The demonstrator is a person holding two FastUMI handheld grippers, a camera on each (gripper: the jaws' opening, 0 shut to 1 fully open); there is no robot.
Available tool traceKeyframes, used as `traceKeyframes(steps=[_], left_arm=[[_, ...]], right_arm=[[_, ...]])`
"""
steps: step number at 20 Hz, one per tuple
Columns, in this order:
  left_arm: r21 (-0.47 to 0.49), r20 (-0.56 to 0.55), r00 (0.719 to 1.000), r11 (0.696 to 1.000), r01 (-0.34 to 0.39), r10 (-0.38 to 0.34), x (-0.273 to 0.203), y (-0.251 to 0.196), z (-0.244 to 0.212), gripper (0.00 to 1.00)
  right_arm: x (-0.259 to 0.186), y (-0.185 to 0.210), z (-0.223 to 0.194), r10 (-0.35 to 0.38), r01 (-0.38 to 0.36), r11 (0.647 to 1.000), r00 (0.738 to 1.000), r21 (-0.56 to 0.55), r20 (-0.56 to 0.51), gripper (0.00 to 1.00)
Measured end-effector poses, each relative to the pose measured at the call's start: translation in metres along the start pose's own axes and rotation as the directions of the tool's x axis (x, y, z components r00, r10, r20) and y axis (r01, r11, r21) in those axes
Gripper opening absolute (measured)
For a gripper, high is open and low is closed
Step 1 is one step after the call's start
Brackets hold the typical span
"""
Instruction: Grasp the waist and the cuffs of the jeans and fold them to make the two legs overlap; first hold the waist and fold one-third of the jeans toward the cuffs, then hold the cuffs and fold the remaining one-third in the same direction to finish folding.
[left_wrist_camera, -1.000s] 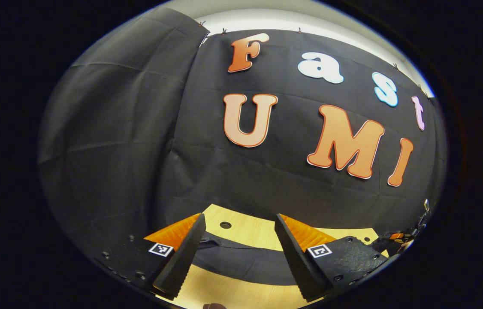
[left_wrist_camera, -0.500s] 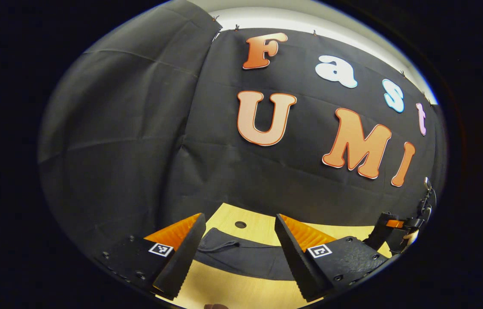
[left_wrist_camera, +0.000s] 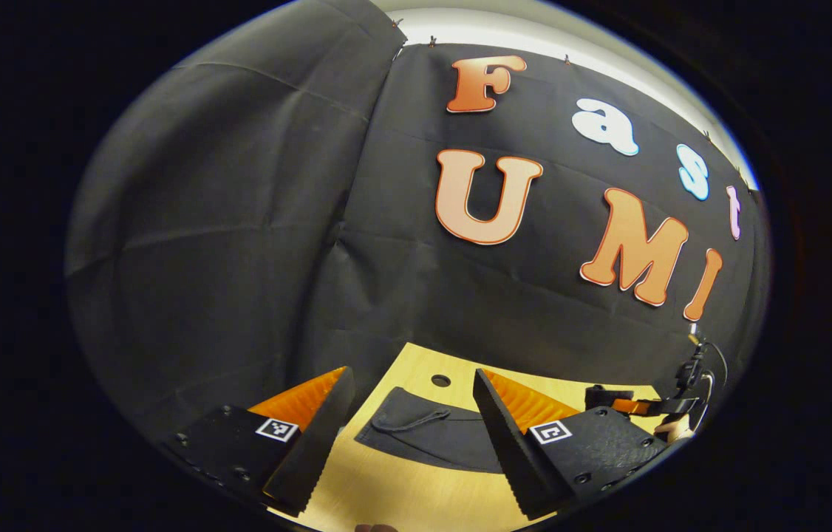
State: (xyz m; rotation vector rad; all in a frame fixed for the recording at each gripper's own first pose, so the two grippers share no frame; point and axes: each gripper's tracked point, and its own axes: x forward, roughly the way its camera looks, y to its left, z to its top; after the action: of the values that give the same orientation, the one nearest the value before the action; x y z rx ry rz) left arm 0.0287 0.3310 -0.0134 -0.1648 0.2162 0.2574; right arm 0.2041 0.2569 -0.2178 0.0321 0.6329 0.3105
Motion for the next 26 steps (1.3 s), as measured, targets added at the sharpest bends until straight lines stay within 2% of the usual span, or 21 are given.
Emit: traceKeyframes(steps=[3, 4, 5, 6, 7, 11, 14, 16, 18, 19, 20, 21, 23, 24, 26], left_arm=[[-0.009, -0.001, 1.0, 1.0, -0.02, 0.02, 0.006, 0.019, -0.005, 0.97], [-0.017, -0.008, 1.0, 1.0, -0.025, 0.025, 0.009, 0.024, -0.009, 0.98], [-0.026, -0.02, 0.999, 0.999, -0.028, 0.028, 0.012, 0.029, -0.015, 0.98], [-0.033, -0.033, 0.999, 0.999, -0.032, 0.031, 0.014, 0.033, -0.021, 0.98], [-0.04, -0.047, 0.998, 0.999, -0.036, 0.034, 0.017, 0.037, -0.029, 0.98], [-0.125, -0.096, 0.995, 0.992, -0.02, 0.008, 0.026, 0.044, -0.061, 0.98], [-0.218, -0.153, 0.987, 0.976, 0.005, -0.039, 0.042, 0.045, -0.098, 0.98], [-0.333, -0.218, 0.971, 0.943, 0.023, -0.1, 0.059, 0.041, -0.131, 0.98], [-0.51, -0.245, 0.95, 0.859, 0.045, -0.195, 0.08, 0.029, -0.159, 0.98], [-0.58, -0.233, 0.941, 0.812, 0.068, -0.245, 0.09, 0.027, -0.165, 0.98], [-0.619, -0.231, 0.931, 0.781, 0.083, -0.283, 0.099, 0.028, -0.179, 0.98], [-0.638, -0.229, 0.926, 0.765, 0.09, -0.3, 0.108, 0.034, -0.192, 0.98], [-0.644, -0.265, 0.923, 0.763, 0.047, -0.28, 0.135, 0.052, -0.222, 0.98], [-0.658, -0.279, 0.922, 0.753, 0.022, -0.27, 0.146, 0.06, -0.233, 0.98], [-0.712, -0.256, 0.928, 0.703, 0.008, -0.27, 0.158, 0.064, -0.234, 0.98]], right_arm=[[0.023, 0.011, -0.039, -0.001, -0.001, 1.0, 0.997, -0.022, -0.079, 0.02], [0.025, 0.017, -0.047, 0.019, -0.021, 1.0, 0.995, -0.017, -0.1, 0.02], [0.024, 0.025, -0.055, 0.049, -0.049, 0.999, 0.99, 0.005, -0.132, 0.1], [0.025, 0.035, -0.059, 0.067, -0.065, 0.998, 0.989, 0.018, -0.134, 0.12], [0.026, 0.036, -0.057, 0.056, -0.055, 0.998, 0.991, 0.011, -0.125, 0.36], [0.018, 0.041, -0.056, 0.069, -0.066, 0.998, 0.987, 0.023, -0.145, 0.99], [0.006, 0.04, -0.047, 0.098, -0.096, 0.995, 0.985, 0.024, -0.143, 0.99], [-0.004, 0.038, -0.042, 0.118, -0.113, 0.993, 0.982, 0.043, -0.149, 0.99], [-0.017, 0.034, -0.036, 0.136, -0.125, 0.989, 0.979, 0.081, -0.15, 0.99], [-0.022, 0.03, -0.033, 0.139, -0.125, 0.987, 0.979, 0.096, -0.147, 0.99], [-0.027, 0.024, -0.03, 0.134, -0.118, 0.987, 0.98, 0.108, -0.146, 0.99], [-0.031, 0.018, -0.028, 0.13, -0.113, 0.987, 0.981, 0.118, -0.147, 0.99], [-0.039, 0.007, -0.025, 0.119, -0.102, 0.987, 0.982, 0.122, -0.146, 0.99], [-0.043, 0.001, -0.022, 0.111, -0.094, 0.988, 0.984, 0.119, -0.143, 0.98], [-0.049, -0.008, -0.018, 0.102, -0.086, 0.989, 0.986, 0.122, -0.134, 0.99]])
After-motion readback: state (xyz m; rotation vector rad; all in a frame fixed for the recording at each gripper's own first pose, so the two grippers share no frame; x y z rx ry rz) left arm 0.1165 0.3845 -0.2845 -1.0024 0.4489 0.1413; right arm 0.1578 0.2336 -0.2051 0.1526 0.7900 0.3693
